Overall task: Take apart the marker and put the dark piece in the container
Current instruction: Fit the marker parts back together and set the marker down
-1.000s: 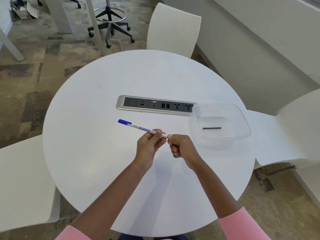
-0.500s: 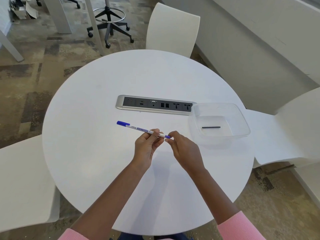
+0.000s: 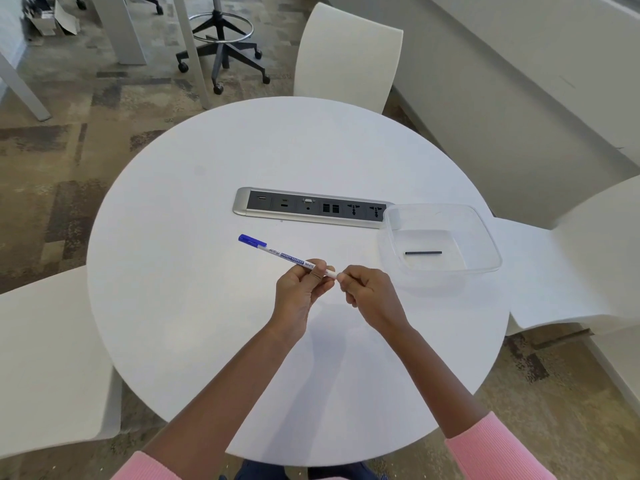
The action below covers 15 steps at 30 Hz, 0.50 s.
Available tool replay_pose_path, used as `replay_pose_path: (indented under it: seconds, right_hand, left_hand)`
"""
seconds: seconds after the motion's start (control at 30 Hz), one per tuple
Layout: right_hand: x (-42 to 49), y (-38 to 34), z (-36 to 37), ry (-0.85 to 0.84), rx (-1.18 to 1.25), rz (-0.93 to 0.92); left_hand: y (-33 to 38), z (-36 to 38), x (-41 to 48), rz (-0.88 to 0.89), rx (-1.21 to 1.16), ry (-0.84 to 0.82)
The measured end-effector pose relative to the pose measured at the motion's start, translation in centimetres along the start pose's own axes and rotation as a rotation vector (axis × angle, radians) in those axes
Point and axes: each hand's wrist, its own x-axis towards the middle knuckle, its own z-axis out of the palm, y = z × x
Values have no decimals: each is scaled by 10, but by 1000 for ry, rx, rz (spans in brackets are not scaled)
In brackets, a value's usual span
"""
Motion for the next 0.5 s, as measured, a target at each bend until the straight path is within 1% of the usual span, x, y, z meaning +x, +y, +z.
replay_pose_path:
  seconds: [0.1,0.23,0.27,0.33,0.4,0.43,0.5]
  right_hand:
    - [4,-2,-5,-80,190,114]
    - [4,-5,-10,-193,462,351]
    - [3,-5,-10,-201,494,379]
    - [1,-6,-5,-173,518,352]
    - [-3,-7,3,-88,452,260]
    - [-5,-7,7,-29,352,193]
    - [-10,-2,13,75,30,24]
  left_hand:
    - [1,1,-1,30,55,-30]
    - [3,3,-1,54,101,-50]
    - [4,4,0,57,97,-44]
    - [5,4,1,64,70,-21]
    - [5,4,2,65,45,12]
    - [5,4,2,61,35,30]
    - [5,3,2,46,16,66]
